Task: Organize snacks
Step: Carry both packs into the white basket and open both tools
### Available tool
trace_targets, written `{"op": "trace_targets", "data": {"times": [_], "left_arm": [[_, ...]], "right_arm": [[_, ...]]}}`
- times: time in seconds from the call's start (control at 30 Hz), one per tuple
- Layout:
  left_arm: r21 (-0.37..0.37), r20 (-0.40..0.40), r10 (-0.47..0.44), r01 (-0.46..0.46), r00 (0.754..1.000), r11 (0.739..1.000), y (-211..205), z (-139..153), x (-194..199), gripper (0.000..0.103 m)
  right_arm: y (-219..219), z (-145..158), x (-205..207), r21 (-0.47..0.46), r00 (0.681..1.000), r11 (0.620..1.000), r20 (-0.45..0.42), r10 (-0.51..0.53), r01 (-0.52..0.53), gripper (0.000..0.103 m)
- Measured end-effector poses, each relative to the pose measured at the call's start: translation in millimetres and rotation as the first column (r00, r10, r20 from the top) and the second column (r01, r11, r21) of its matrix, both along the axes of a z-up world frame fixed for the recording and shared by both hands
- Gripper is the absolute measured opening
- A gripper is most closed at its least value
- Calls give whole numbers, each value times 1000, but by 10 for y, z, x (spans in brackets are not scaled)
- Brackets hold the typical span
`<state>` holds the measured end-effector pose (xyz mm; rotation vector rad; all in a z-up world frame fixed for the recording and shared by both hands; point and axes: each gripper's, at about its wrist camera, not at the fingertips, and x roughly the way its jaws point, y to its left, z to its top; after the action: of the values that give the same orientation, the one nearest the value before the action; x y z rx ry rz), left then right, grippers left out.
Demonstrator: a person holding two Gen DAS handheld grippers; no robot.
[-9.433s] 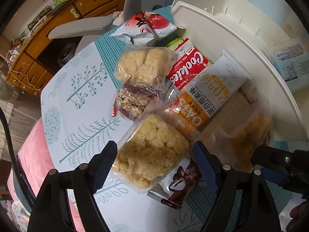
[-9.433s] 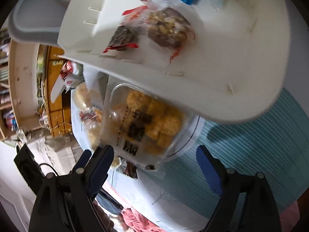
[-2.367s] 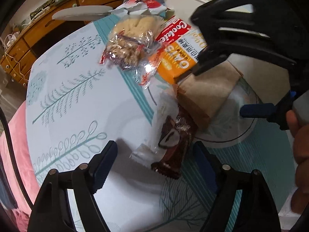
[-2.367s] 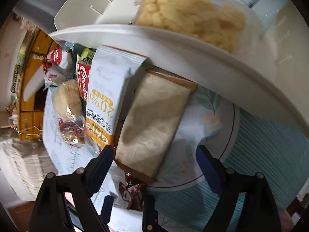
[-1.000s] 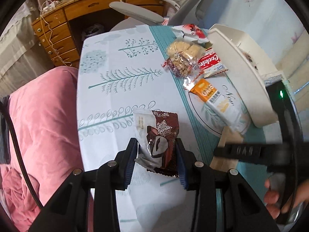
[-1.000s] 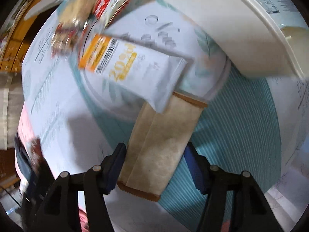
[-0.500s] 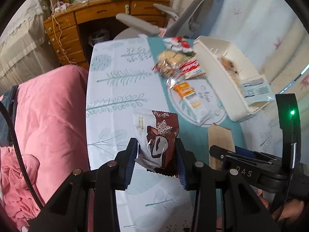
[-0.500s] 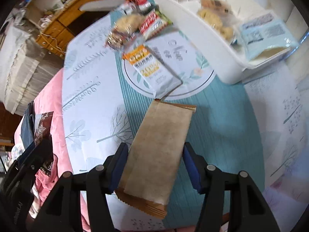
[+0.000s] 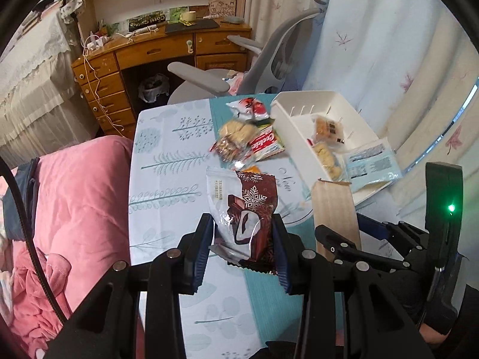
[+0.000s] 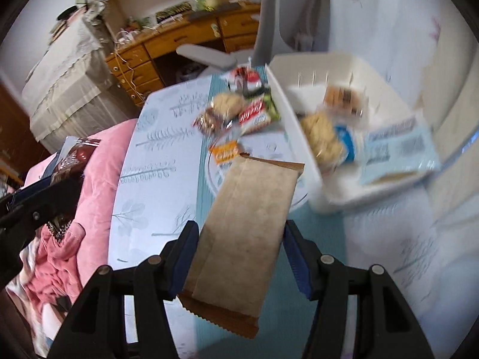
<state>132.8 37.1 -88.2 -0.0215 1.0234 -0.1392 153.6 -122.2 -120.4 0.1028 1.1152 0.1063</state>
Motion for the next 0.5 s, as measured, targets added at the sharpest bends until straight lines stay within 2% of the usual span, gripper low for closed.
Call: {"op": "trace_targets", "data": {"times": [0.23, 0.5], "left_arm": [[-19, 1, 41, -41, 999, 999, -557, 112, 104, 37], [-51, 10, 56, -55, 998, 997, -1191, 149, 255, 37]], "right_arm": [[-418, 224, 12, -42, 990, 993, 83, 114, -111, 58], [-966, 400, -5, -128, 961, 971, 163, 224, -204, 58]]}}
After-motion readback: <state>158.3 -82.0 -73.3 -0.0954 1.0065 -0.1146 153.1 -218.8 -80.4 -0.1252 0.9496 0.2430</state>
